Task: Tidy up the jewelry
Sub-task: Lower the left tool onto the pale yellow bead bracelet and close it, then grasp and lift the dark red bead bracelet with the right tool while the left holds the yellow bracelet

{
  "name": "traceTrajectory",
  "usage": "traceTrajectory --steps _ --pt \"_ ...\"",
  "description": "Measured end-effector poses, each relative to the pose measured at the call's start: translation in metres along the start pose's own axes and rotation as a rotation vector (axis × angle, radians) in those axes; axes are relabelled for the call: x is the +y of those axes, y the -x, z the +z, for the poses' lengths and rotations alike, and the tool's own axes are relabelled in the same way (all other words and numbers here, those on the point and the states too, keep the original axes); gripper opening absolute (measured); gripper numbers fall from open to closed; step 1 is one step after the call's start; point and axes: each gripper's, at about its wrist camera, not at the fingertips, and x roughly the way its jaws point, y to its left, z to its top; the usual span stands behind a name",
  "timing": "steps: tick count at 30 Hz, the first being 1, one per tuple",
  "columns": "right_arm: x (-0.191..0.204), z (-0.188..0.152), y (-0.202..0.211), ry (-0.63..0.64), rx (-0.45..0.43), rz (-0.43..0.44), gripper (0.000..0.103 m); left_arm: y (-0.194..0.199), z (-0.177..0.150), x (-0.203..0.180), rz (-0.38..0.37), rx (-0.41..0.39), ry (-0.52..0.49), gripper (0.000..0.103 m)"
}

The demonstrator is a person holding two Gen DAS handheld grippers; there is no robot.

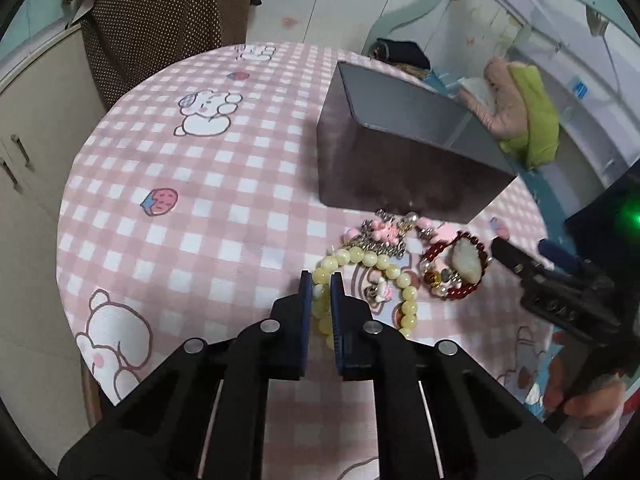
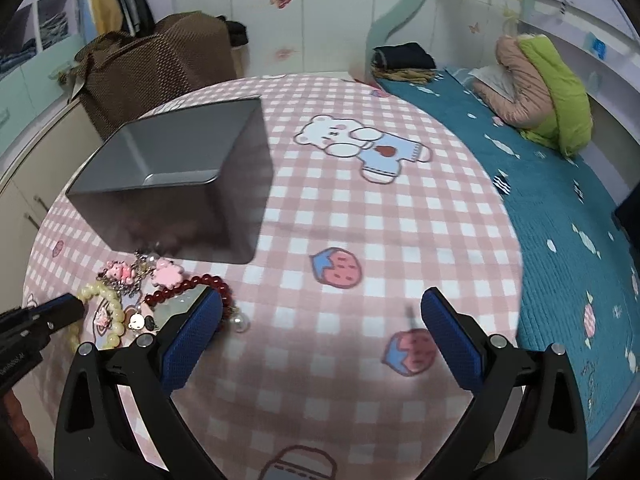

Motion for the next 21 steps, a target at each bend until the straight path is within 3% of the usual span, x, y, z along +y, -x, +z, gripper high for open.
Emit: traceTrajectory --steps 7,10,17,21 --pt "0.016 -0.002 -0.004 0.059 -0.013 0.029 0.095 0.012 0.005 0.002 -0.09 -0.07 0.018 0.01" --pt "0.016 0.0 -0.005 0.05 -0.007 0.08 0.08 0.014 0.007 0.004 -0.103 -0.084 0.024 0.01" --pt "0.018 0.004 -0.003 0.053 0.018 0.234 0.035 0.017 0.008 0.008 -0.122 -0.104 0.03 0.01" --pt "0.017 0.006 -0.002 0.039 0.04 0.279 0.019 0.02 0.007 0.007 -0.133 -0.113 0.029 0.01"
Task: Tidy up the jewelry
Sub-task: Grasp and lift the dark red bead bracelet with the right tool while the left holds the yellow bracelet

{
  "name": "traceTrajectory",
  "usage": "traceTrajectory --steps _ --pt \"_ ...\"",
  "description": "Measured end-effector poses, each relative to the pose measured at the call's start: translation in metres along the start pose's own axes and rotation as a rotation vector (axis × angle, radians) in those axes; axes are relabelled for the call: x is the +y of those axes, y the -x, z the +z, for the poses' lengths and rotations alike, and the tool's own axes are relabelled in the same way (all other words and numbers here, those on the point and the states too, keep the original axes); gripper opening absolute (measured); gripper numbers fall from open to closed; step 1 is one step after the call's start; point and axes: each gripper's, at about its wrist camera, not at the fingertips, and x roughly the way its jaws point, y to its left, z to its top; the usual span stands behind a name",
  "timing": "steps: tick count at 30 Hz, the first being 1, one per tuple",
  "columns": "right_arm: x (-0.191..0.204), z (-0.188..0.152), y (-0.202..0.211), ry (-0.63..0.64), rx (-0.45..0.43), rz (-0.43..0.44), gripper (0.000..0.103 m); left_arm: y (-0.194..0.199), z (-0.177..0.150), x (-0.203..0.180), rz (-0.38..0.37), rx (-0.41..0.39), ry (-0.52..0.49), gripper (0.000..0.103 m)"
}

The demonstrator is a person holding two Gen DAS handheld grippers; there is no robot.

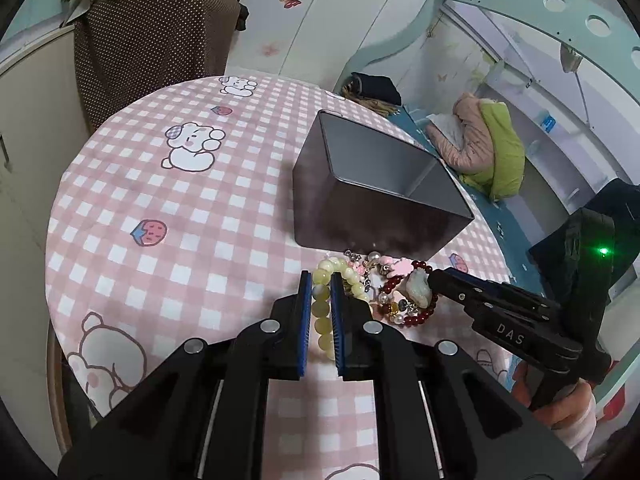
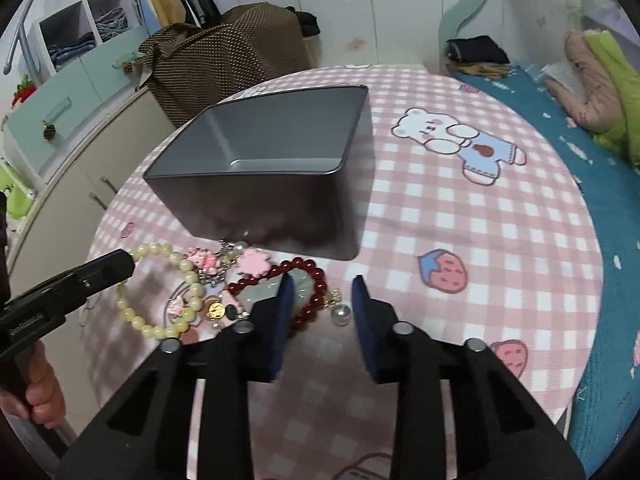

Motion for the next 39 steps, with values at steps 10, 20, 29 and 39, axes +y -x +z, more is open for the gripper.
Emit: traceTrajectory --steps 10,20,29,39 --pt "-0.001 0.0 0.01 -0.024 -0.005 0.045 0.002 0.005 -0.001 0.001 -0.009 -0.019 0.005 0.01" --pt "0.002 0.015 0.002 0.006 0.004 0.005 0.028 0.008 -0.001 0.003 0.009 -0.031 0.01 0.01" --pt "0.01 0.011 -0.011 0.09 0.047 -0.027 0.028 0.011 0.0 0.007 0.026 -0.038 0.013 0.01" --pt "0.023 -0.005 -0.002 0.188 0.075 -0.067 0.028 0.012 -0.001 0.006 0.024 -0.041 0.003 0.01"
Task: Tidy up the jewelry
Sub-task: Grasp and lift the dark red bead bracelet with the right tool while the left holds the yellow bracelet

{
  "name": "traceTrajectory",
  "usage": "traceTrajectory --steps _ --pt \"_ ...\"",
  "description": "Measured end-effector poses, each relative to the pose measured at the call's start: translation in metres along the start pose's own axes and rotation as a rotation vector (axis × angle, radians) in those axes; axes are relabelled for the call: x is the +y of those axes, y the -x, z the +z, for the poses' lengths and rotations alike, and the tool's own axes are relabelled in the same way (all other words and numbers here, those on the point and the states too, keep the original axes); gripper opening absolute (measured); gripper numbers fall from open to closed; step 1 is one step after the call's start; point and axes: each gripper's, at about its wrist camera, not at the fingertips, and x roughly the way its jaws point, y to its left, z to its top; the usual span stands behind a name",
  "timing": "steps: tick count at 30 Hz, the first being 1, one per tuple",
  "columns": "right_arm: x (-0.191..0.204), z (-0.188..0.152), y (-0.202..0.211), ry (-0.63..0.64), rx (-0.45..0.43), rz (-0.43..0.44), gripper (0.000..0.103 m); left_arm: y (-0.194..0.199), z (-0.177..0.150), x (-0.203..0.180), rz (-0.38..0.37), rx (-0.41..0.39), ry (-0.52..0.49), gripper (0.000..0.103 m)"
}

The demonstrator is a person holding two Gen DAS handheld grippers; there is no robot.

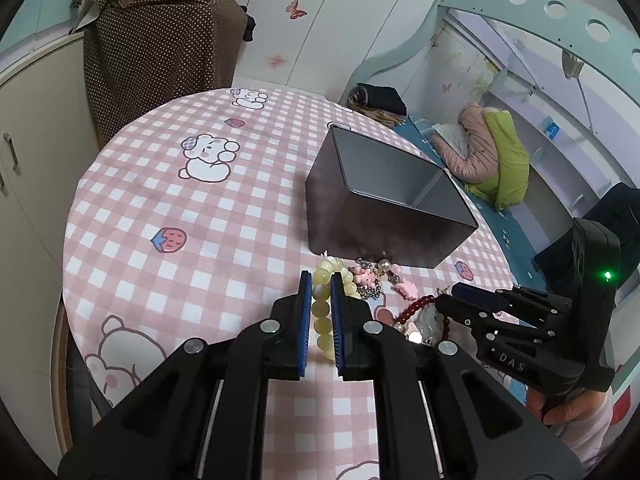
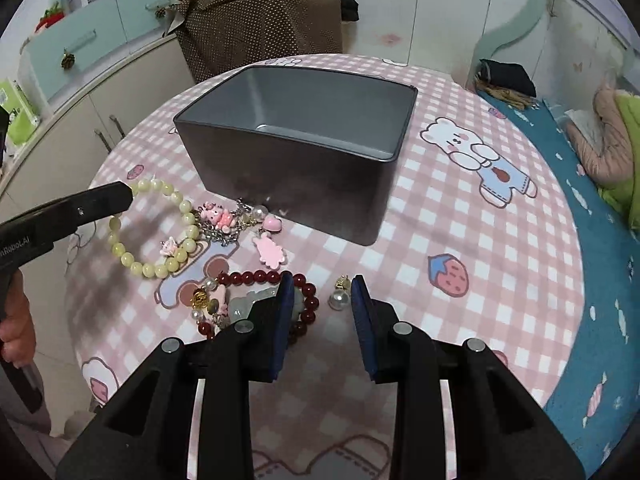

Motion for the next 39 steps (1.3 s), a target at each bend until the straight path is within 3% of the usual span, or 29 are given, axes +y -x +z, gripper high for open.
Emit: traceTrajectory --steps 2,8,16,31,32,33,36,39 --pt "-0.003 0.005 -0.001 -0.015 -0.005 0.007 0.028 0.0 0.0 0.001 0.0 -0.002 0.001 0.01" --pt "0.01 0.01 -0.008 0.105 0.017 -0.017 0.028 0.0 -0.001 0.001 0.006 0.0 0.001 0.01" --pt "0.023 -0.002 -0.002 0.189 0.056 0.039 0.028 0.003 0.0 0.004 0.011 -0.006 0.007 0.01" --pt "0.053 -0.022 -0.004 0.444 0.059 -0.023 0.028 0.006 0.0 0.006 0.012 -0.011 0.002 0.01" --pt "0.053 -0.025 -0.004 0.457 0.051 -0.021 0.018 0.007 -0.001 0.005 0.014 -0.013 0.001 0.01" --pt "0.055 -0.027 -0.004 0.462 0.045 -0.017 0.008 0.007 0.0 0.005 0.015 -0.014 -0.001 0.01" --pt "0.043 -0.029 -0.004 0.423 0.012 -0.054 0.007 0.007 -0.001 0.003 0.019 -0.014 -0.001 0.01" --pt "0.021 -0.022 0.005 0.282 -0.038 -0.055 0.007 0.009 -0.003 0.002 0.014 -0.019 -0.005 0.01"
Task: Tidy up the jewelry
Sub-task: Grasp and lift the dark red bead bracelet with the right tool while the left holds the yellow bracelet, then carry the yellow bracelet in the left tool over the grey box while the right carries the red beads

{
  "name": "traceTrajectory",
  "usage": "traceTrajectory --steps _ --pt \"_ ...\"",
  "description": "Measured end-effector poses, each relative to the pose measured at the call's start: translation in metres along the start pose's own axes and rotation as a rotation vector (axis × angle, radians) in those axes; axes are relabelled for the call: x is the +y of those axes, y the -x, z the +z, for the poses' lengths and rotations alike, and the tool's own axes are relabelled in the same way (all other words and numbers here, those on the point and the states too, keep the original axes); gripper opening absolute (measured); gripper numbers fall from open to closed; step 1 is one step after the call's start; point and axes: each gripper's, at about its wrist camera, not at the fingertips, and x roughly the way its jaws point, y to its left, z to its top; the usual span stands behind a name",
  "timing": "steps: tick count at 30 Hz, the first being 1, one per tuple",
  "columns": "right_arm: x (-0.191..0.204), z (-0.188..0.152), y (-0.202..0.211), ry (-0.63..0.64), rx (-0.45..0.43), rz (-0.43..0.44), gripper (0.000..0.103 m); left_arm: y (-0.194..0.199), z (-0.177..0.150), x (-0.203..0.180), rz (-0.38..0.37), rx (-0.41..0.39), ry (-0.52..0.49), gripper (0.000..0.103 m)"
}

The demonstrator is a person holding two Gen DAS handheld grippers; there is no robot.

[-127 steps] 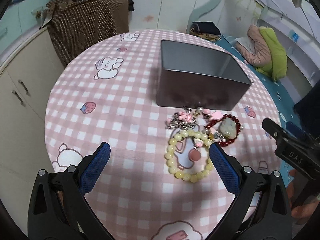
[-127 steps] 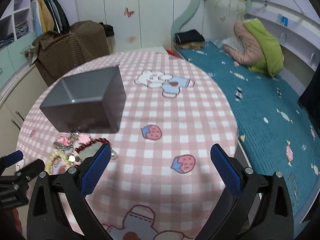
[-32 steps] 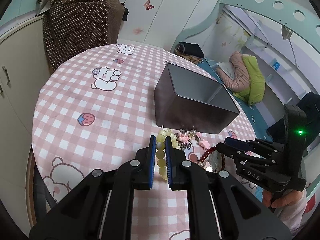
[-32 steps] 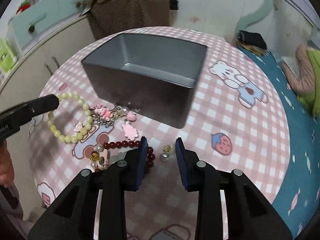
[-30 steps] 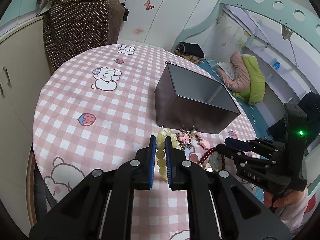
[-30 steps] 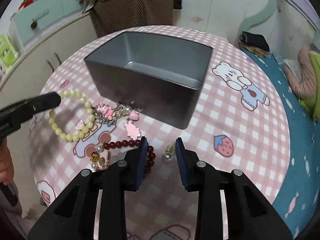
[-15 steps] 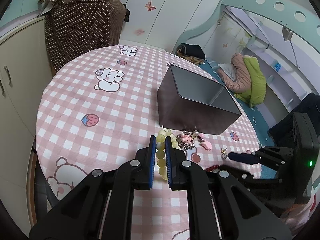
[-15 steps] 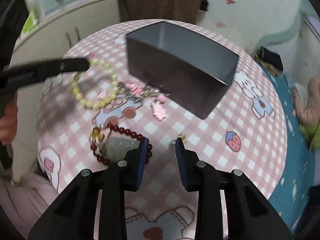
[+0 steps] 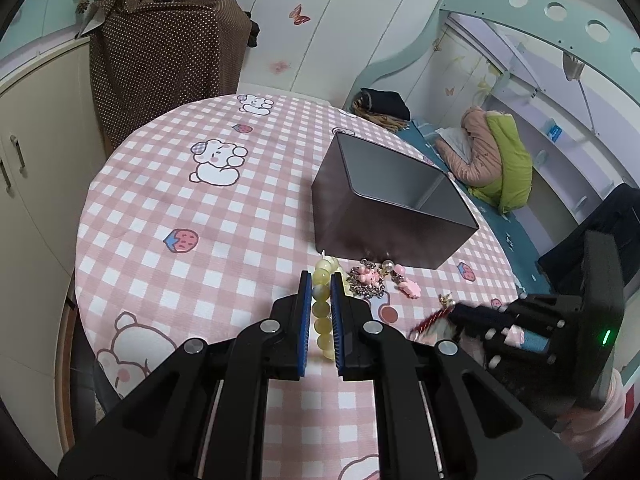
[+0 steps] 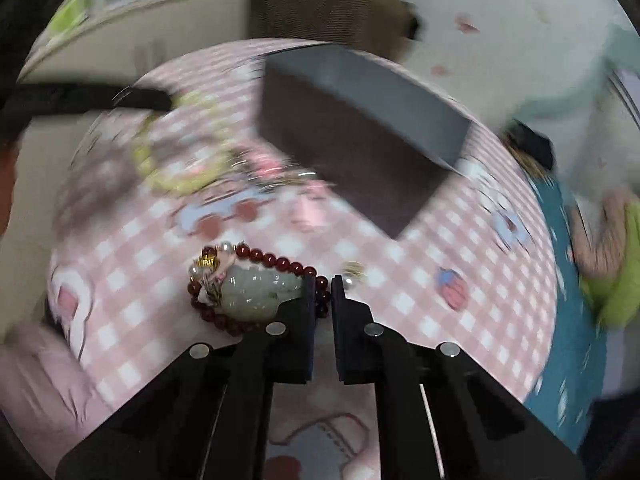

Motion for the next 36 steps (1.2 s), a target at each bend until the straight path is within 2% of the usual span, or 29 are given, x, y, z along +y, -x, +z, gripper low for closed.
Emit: traceTrajectory --steps 4,8,21,24,26,27,29,35,36 --pt "-0.018 0.0 0.015 -0.112 -0.057 -0.012 0.007 0.0 0.001 -0.001 -0.01 -0.001 -0.002 0.01" --pt "-0.023 0.004 0.031 -0.161 -0.103 -0.02 0.007 0.003 0.001 -0.005 -0.03 -0.009 -0.016 0.01" --pt "-0.025 0.024 0.078 -0.179 -0.272 -0.063 0.007 0.033 0.018 -0.021 -0.128 -0.099 -0.082 0.007" --pt "-0.026 0.028 0.086 -0.183 -0.305 -0.077 0.007 0.024 0.015 -0.02 -0.094 -0.055 -0.116 0.009" --pt "-0.028 0.029 0.089 -0.188 -0.316 -0.089 0.007 0.013 0.01 -0.014 -0.052 -0.018 -0.109 0.02" --pt "-0.028 0.03 0.09 -0.188 -0.317 -0.09 0.007 0.007 0.008 -0.011 -0.03 0.001 -0.105 0.021" --pt "-0.03 0.029 0.09 -0.2 -0.324 -0.093 0.007 -0.005 0.007 -0.001 -0.006 0.046 -0.082 0.035" --pt "-0.03 0.028 0.086 -0.215 -0.318 -0.089 0.007 -0.039 -0.001 0.012 0.107 0.144 -0.079 0.036" --pt "-0.03 0.028 0.085 -0.217 -0.317 -0.087 0.007 -0.04 -0.002 0.011 0.117 0.131 -0.1 0.036"
